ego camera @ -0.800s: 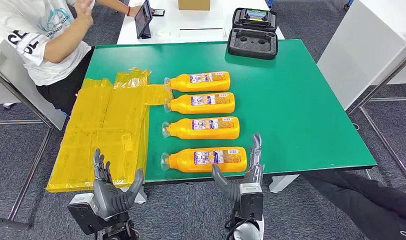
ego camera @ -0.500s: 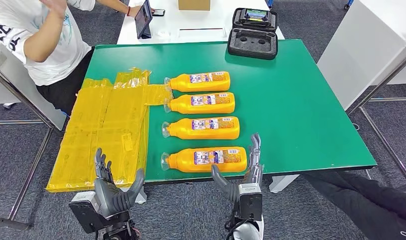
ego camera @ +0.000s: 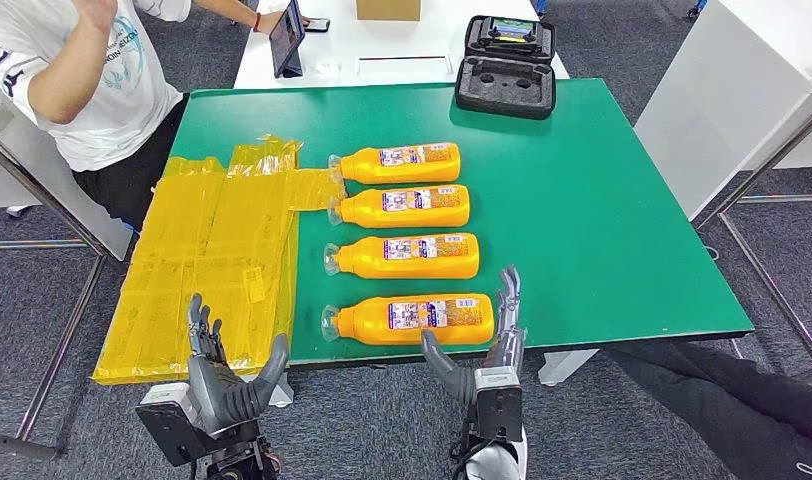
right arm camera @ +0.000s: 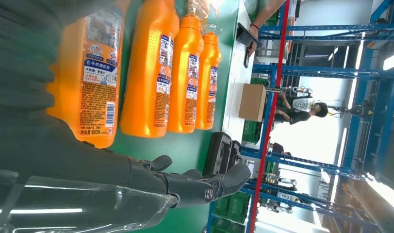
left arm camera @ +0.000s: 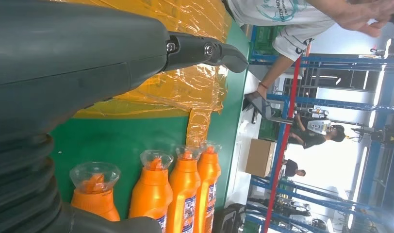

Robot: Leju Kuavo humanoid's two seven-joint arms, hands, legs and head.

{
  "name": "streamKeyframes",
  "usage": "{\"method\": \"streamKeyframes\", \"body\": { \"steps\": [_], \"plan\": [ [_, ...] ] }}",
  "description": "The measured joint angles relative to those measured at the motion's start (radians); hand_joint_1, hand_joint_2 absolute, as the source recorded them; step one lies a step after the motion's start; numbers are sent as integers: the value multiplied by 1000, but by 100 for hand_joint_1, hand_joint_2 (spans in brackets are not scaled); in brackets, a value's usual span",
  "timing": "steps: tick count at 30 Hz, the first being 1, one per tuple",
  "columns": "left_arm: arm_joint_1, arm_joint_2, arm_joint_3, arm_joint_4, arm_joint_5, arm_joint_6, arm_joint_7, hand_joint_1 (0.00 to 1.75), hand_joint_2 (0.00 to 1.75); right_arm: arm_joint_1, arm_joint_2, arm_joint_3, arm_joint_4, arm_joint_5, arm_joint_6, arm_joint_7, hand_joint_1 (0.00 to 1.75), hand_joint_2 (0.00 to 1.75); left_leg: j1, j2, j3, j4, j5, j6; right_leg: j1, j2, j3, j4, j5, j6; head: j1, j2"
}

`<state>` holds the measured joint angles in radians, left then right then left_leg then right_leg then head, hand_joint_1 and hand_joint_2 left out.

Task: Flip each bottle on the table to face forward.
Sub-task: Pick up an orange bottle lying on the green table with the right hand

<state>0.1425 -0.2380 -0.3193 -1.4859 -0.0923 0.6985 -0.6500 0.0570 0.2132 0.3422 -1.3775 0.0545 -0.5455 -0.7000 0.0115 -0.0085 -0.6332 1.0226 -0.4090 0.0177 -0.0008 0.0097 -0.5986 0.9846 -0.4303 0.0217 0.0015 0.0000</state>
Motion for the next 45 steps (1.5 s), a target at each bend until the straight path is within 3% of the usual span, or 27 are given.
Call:
{"method": "streamKeyframes", "body": {
  "steps": [10,15,22,26,37,45],
  "plan": [
    [0,0,0,0,-2,0,-2,0,175,0,-2,-1,1,32,-2,4,0,175,0,0,0,0,0,0,0,0,0,0,0,0,0,0],
    [-6,8,18,0,-41,0,-7,0,175,19,-50,-10,-66,255,48,178,0,175,0,0,0,0,0,0,0,0,0,0,0,0,0,0],
    [-8,10,18,0,-41,0,-6,0,175,22,-64,-16,-84,278,70,203,0,175,0,0,0,0,0,0,0,0,0,0,0,0,0,0],
    [-18,14,18,7,-28,0,-4,0,175,13,-86,-17,-87,383,192,335,0,175,0,0,0,0,0,0,0,0,0,0,0,0,0,0],
    [-85,42,20,97,48,-40,-42,0,175,-148,-226,-12,8,488,358,503,0,175,0,0,0,0,1,2,0,0,1,0,1,2,0,0],
    [-115,51,38,138,58,-62,-48,0,175,-246,-267,60,115,559,410,544,0,175,0,0,0,0,1,2,0,0,0,0,1,2,0,0]
  ]
}}
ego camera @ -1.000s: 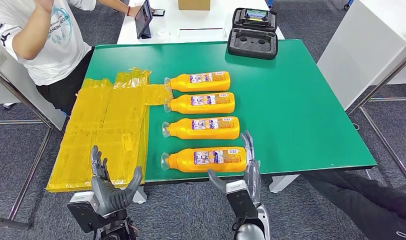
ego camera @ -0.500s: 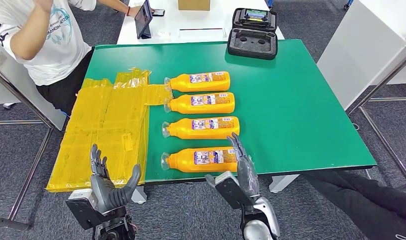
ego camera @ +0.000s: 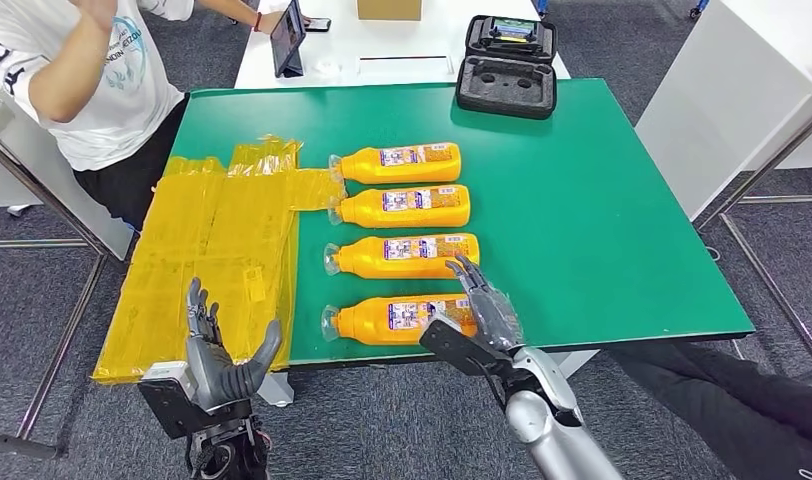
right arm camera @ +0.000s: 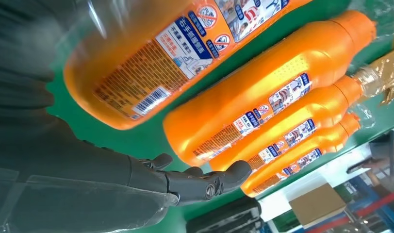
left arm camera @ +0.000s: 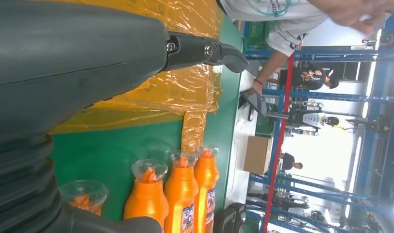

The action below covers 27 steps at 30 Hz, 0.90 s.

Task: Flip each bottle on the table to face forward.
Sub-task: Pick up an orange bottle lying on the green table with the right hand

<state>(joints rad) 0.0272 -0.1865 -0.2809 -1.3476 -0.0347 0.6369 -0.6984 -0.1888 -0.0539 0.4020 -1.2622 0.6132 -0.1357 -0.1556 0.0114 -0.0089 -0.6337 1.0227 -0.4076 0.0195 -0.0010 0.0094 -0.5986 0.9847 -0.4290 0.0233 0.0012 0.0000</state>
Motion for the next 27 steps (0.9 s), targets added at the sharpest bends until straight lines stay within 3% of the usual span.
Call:
{"method": "streamKeyframes", "body": {
  "steps": [27],
  "plan": [
    [-30,1,7,61,54,5,-1,0,175,-133,-26,120,167,-6,81,27,0,175,0,0,0,0,0,0,0,0,0,0,0,0,0,0]
  ]
}}
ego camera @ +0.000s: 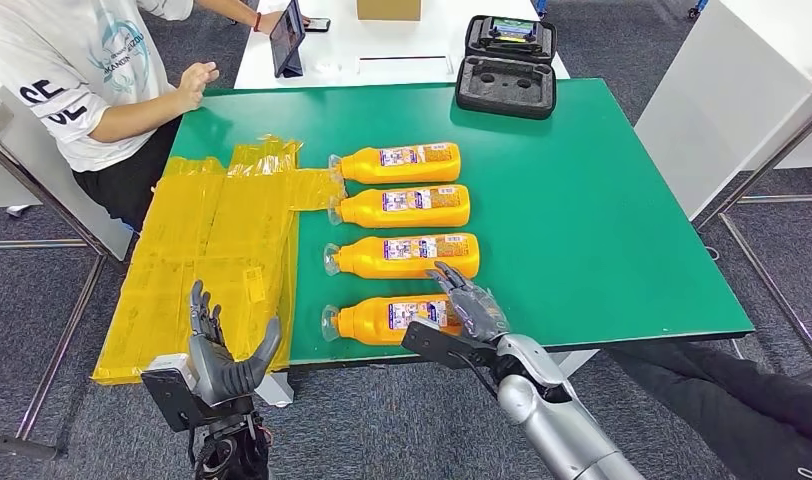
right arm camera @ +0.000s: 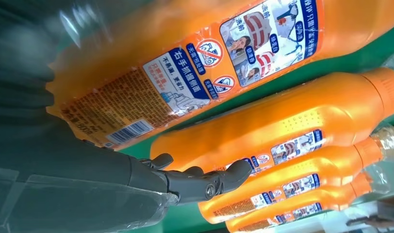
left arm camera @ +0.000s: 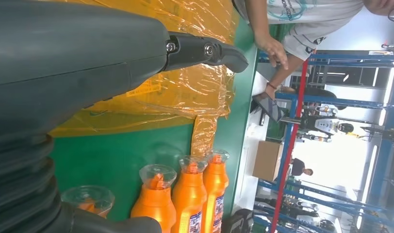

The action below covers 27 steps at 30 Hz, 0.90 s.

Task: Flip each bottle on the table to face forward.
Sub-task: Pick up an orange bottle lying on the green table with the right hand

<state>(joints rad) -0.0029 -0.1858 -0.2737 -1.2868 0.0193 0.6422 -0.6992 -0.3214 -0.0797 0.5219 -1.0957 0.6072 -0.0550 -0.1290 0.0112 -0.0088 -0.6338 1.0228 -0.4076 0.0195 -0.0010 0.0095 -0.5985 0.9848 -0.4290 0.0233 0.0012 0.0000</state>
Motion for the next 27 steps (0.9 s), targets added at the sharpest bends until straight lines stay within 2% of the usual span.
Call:
{"method": "streamKeyframes", "body": {
  "steps": [17,27],
  "plan": [
    [-4,0,0,11,1,0,0,0,175,-39,1,26,60,0,10,7,0,175,0,0,0,0,0,0,0,0,0,0,0,0,0,0],
    [-8,0,1,11,32,0,0,0,175,-105,-1,43,127,-29,64,-3,0,175,0,0,0,0,0,0,0,0,0,0,0,0,0,0]
  ]
}}
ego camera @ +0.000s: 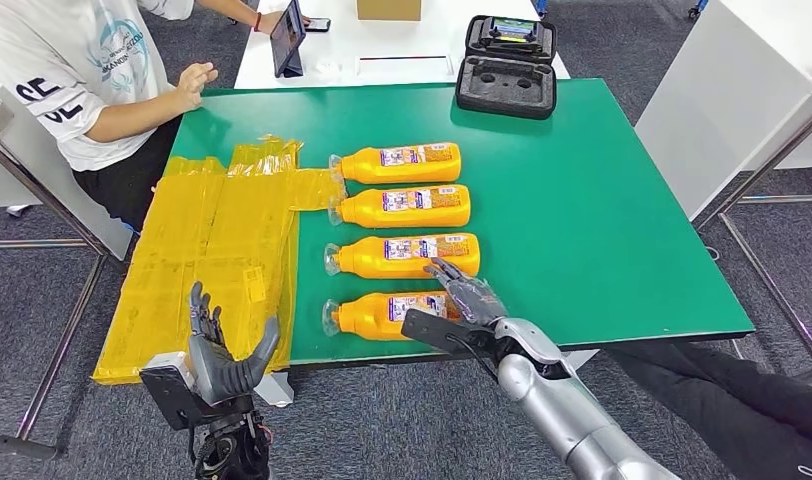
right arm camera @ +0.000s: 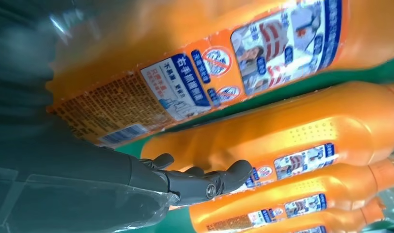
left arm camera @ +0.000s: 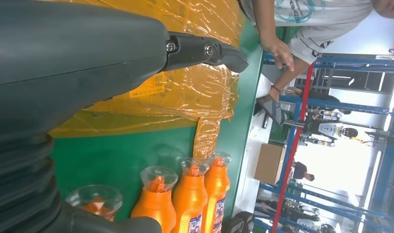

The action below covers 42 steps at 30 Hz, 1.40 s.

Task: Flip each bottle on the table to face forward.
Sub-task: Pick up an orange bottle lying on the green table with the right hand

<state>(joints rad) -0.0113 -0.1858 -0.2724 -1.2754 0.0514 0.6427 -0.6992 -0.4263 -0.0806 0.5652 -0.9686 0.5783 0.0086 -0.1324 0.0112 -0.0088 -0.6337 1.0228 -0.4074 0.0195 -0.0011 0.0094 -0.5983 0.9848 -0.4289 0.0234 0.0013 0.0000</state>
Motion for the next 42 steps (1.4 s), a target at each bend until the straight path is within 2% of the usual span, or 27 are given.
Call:
{"method": "streamKeyframes", "body": {
  "steps": [4,5,8,9,10,14,24,42],
  "plan": [
    [-11,0,0,6,0,0,0,0,175,-22,3,6,29,-9,19,5,5,175,0,0,0,0,0,0,0,0,0,0,0,0,0,0],
    [-13,0,0,8,0,1,0,0,175,-27,3,8,36,-11,23,5,28,175,0,0,0,0,0,0,0,0,0,0,0,0,0,0],
    [-17,0,0,13,-1,7,0,0,175,-40,4,11,56,-21,37,1,140,175,0,0,0,0,0,0,0,0,0,0,0,0,0,0],
    [-17,0,1,14,0,11,0,0,175,-45,4,12,62,-24,43,-3,159,175,0,0,0,0,0,0,0,0,0,0,0,0,0,0],
    [-17,0,2,14,0,14,0,0,175,-50,4,14,69,-26,48,-8,167,175,0,0,0,0,0,0,0,0,0,0,0,0,0,0],
    [-15,0,8,13,5,24,0,0,175,-83,8,24,107,-33,68,-27,172,175,0,0,1,0,0,0,0,0,1,0,0,0,0,0],
    [-3,0,25,13,7,28,-2,0,175,-132,24,46,174,-40,75,-39,172,175,0,0,1,0,1,0,0,0,1,0,0,0,0,0],
    [7,0,29,12,17,19,-2,0,175,-140,35,58,198,-40,64,-39,175,175,0,1,1,0,1,0,0,0,1,0,0,0,0,0]
  ]
}}
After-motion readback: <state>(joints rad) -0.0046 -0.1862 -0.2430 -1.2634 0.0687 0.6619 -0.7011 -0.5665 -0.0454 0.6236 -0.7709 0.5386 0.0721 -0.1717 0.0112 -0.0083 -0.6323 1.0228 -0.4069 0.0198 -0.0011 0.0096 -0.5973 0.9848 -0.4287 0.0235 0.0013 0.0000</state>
